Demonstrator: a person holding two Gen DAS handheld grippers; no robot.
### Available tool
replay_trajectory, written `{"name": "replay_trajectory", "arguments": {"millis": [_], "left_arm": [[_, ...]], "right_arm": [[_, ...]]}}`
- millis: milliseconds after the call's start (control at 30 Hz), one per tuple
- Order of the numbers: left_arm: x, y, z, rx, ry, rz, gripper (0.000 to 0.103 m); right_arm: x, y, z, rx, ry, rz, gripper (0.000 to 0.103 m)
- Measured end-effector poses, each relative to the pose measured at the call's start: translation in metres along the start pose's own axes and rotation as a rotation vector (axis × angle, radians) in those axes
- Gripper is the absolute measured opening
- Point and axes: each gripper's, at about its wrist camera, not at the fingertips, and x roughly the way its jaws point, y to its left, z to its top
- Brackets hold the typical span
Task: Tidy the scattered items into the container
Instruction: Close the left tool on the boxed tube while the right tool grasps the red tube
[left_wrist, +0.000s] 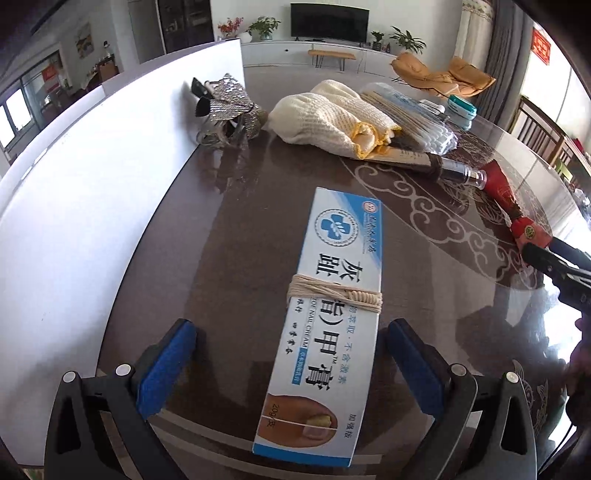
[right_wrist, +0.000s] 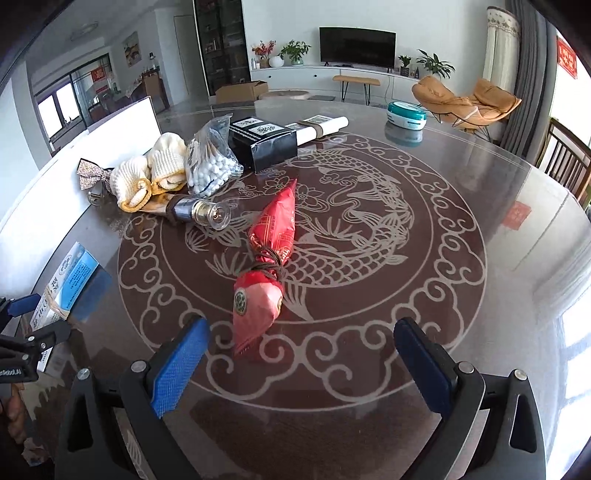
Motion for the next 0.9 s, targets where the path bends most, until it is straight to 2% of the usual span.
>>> {"name": "replay_trajectory", "arguments": {"millis": [67, 467, 600, 633, 667, 700, 733, 767, 800, 900], "left_arm": [[0.002, -0.004, 0.004, 0.018, 0.001, -0.011, 0.103], [0.007, -0.012, 0.013, 0.077, 0.035, -0.047, 0.103], [0.003, -0.017, 0.007, 0.122, 0.024, -0.071, 0.103], [0.001, -0.017, 0.005, 0.127, 0.013, -0.076, 0.098], [-0.001, -0.018, 0.004, 0.131, -0.002, -0.079, 0.093], [-0.004, -0.018, 0.004, 0.132, -0.014, -0.081, 0.076], [-0.006, -0.019, 0.006, 0.135, -0.021, -0.083, 0.058], [-0.007, -0.02, 0.008, 0.138, -0.022, -0.086, 0.049], [-0.007, -0.02, 0.009, 0.139, -0.017, -0.092, 0.044], [-0.009, -0.02, 0.008, 0.131, -0.014, -0.118, 0.044]], "right_arm": [[0.012, 0.005, 0.008, -0.031, 0.025, -0.025, 0.101], [0.034, 0.016, 0.047, -0.06, 0.042, 0.013, 0.102], [0.03, 0.016, 0.043, -0.068, 0.046, 0.02, 0.099], [0.026, 0.016, 0.04, -0.067, 0.038, 0.032, 0.097], [0.023, 0.017, 0.036, -0.071, 0.031, 0.041, 0.09], [0.019, 0.018, 0.031, -0.082, 0.02, 0.036, 0.083], [0.015, 0.02, 0.028, -0.092, 0.007, 0.036, 0.059], [0.012, 0.02, 0.027, -0.089, 0.003, 0.04, 0.029], [0.011, 0.02, 0.027, -0.077, 0.011, 0.039, 0.026], [0.006, 0.016, 0.021, -0.055, 0.023, 0.062, 0.026]]}}
